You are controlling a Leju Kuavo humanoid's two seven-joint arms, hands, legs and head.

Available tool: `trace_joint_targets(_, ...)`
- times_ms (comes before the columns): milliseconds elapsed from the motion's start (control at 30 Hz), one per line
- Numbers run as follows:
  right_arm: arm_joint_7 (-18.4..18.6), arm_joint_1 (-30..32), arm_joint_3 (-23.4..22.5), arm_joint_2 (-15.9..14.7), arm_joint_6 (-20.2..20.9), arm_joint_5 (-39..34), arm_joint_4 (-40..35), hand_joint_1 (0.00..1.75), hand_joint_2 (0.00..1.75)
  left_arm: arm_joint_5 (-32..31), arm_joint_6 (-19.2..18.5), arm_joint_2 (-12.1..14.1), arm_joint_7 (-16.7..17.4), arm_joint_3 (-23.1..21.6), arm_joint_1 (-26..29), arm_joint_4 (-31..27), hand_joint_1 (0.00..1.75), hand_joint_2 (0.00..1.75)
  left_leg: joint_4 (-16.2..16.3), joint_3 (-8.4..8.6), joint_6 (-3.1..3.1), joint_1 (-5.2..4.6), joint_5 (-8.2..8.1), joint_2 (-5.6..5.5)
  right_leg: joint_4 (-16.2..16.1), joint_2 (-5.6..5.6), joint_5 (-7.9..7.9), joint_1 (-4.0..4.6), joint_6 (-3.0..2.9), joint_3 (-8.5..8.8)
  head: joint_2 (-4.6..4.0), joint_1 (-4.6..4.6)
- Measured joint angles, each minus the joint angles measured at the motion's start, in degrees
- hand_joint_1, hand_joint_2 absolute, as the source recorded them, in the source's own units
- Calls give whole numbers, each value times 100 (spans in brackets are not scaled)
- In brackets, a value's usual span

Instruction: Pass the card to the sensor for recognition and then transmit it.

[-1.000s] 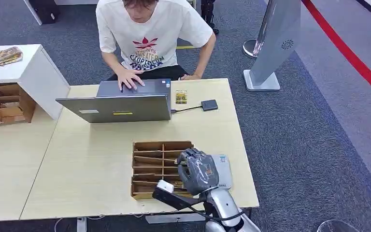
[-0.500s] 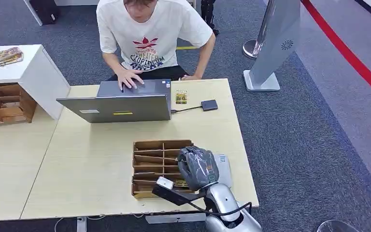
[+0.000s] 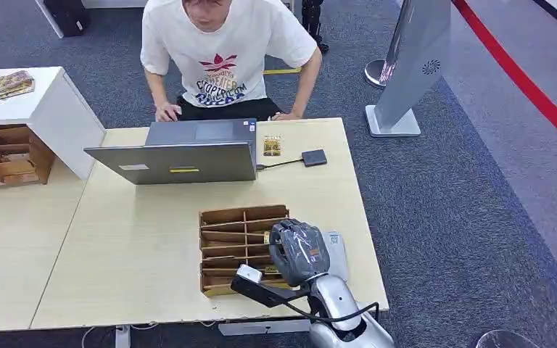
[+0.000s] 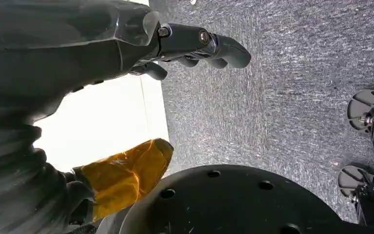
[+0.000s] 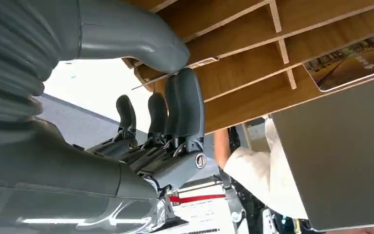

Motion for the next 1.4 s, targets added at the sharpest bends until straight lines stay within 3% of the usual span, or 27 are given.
trace_joint_targets(33,0,-1,0,0,0,0,9,129,175,0,0,0,0,0,0,0,0,175,0,0,0,0,0,0,0,0,0,0,0,0,0,-2)
trace_joint_targets(100,0,-1,0,0,0,-2,13,134,175,0,0,0,0,0,0,0,0,175,0,0,0,0,0,0,0,0,0,0,0,0,0,-2)
trace_joint_targets(167,0,-7,0,0,7,2,15,115,175,0,0,0,0,0,0,0,0,175,0,0,0,0,0,0,0,0,0,0,0,1,0,-2)
trace_joint_targets(200,0,-10,0,0,9,4,15,80,175,0,0,0,0,0,0,0,0,175,0,0,0,0,0,0,0,0,0,0,0,1,0,0)
trace_joint_targets(233,0,-11,0,0,9,15,15,66,175,0,0,0,0,0,0,0,0,175,0,0,0,0,0,0,0,0,0,0,0,1,0,0)
trace_joint_targets(333,20,-11,-9,0,33,24,35,44,175,2,0,0,0,0,0,0,0,175,0,0,0,0,0,0,0,0,0,0,0,1,0,0)
trace_joint_targets(700,20,-32,-35,0,98,35,68,19,175,4,0,0,0,0,-2,0,0,175,0,0,0,0,0,0,0,1,-1,0,0,-1,0,-2)
trace_joint_targets(900,61,-46,-59,0,120,57,66,45,175,9,0,0,-2,0,-1,0,0,175,0,0,0,0,0,0,0,1,0,0,1,0,0,0)
trace_joint_targets(1100,70,-40,-90,0,129,61,76,99,175,11,0,0,-7,0,-1,0,0,175,0,-1,0,0,0,0,0,0,0,0,0,-1,0,0)
trace_joint_targets(1133,70,-40,-92,0,129,61,76,99,175,11,0,0,-7,0,-1,0,0,175,1,-1,0,0,0,0,0,0,0,0,0,-1,0,-2)
trace_joint_targets(1167,70,-40,-92,0,129,61,79,127,175,11,0,0,-9,0,-1,0,0,175,1,-1,0,0,0,0,0,0,0,0,0,-1,0,0)
trace_joint_targets(1200,70,-40,-94,0,131,61,79,134,175,11,0,0,-9,0,-1,0,0,175,1,-1,0,0,0,0,0,0,0,0,0,-1,0,0)
trace_joint_targets(1400,70,-44,-107,0,133,63,81,133,175,11,0,0,-9,0,-1,0,0,175,0,-3,0,0,0,0,0,0,-1,0,0,-3,0,0)
